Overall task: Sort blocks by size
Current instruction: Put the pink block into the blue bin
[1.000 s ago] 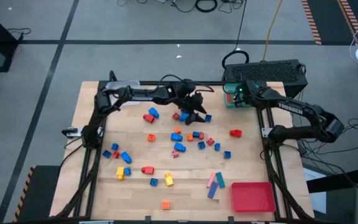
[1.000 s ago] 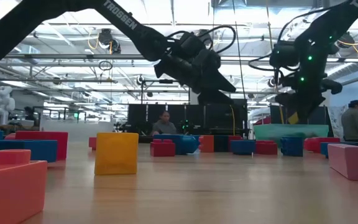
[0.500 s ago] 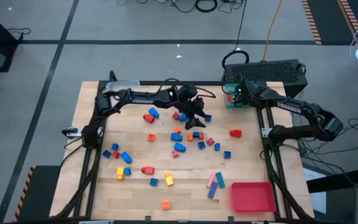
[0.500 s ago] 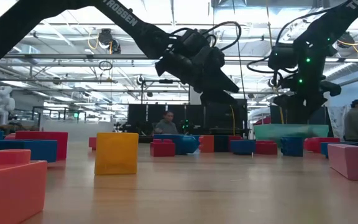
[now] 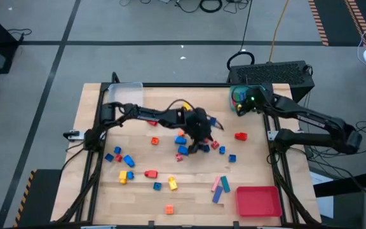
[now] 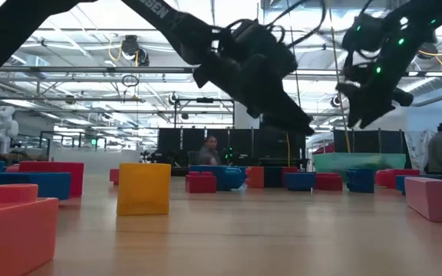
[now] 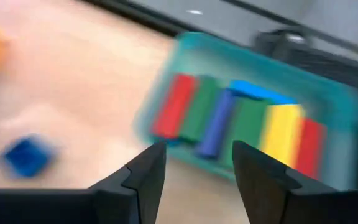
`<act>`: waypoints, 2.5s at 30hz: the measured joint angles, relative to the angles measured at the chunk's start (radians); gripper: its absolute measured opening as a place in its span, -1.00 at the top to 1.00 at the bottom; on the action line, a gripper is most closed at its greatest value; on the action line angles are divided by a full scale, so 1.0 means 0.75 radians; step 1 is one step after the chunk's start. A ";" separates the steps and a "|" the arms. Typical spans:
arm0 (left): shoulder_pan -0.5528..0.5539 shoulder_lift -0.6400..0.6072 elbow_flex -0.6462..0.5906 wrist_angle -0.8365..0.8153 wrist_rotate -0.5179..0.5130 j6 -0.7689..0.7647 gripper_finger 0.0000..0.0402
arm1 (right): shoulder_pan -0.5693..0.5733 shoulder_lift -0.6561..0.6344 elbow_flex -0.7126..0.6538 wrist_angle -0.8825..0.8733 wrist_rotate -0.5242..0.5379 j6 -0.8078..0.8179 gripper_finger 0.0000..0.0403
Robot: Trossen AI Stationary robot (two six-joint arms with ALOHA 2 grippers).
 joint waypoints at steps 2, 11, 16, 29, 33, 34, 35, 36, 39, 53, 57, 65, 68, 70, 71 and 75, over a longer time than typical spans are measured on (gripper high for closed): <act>-0.039 0.000 0.000 0.019 0.001 0.006 -0.40 | 0.059 -0.037 0.000 -0.001 -0.045 0.028 0.16; -0.198 0.009 0.002 0.090 -0.131 -0.048 -0.40 | 0.340 -0.083 0.000 -0.005 -0.062 0.179 0.16; -0.305 0.010 0.002 0.142 -0.307 -0.107 -0.40 | 0.497 -0.083 0.000 -0.008 -0.060 0.250 0.16; -0.540 0.032 0.003 0.223 -1.119 -0.899 -0.40 | 0.986 -0.084 0.000 -0.027 0.276 0.542 0.16; -0.617 0.085 0.005 0.279 -1.273 -1.046 -0.40 | 1.084 -0.079 0.000 -0.029 0.371 0.607 0.16; -0.629 0.095 0.005 0.289 -1.302 -1.078 -0.40 | 1.104 -0.077 0.000 -0.029 0.390 0.619 0.16; -0.639 0.107 0.005 0.312 -1.328 -1.109 -0.40 | 1.125 -0.072 0.000 -0.028 0.402 0.637 0.16; -0.646 0.120 0.005 0.338 -1.343 -1.144 -0.40 | 1.140 -0.069 0.000 -0.025 0.416 0.649 0.16; -0.666 0.146 0.006 0.355 -1.395 -1.218 -0.40 | 1.182 -0.043 0.000 -0.026 0.435 0.683 0.16; -0.694 0.399 0.206 0.458 -1.435 -1.151 -0.40 | 1.238 0.097 0.000 0.011 0.469 0.701 0.16; -0.694 0.443 0.288 0.335 -1.434 -1.148 -0.40 | 1.238 0.096 0.000 0.013 0.472 0.681 0.16; -0.695 0.458 0.329 0.171 -1.466 -1.198 -0.31 | 1.237 0.094 0.000 0.019 0.504 0.653 0.16; -0.695 0.458 0.329 0.160 -1.468 -1.198 -0.15 | 1.237 0.094 0.000 0.025 0.504 0.643 0.16; -0.695 0.458 0.329 0.153 -1.467 -1.192 0.01 | 1.237 0.094 0.000 0.024 0.504 0.640 0.16; -0.695 0.458 0.329 0.146 -1.466 -1.187 0.09 | 1.237 0.094 0.000 0.021 0.502 0.634 0.16; -0.682 0.460 0.325 0.090 -1.431 -1.143 0.48 | 1.237 0.094 0.000 0.011 0.499 0.632 0.16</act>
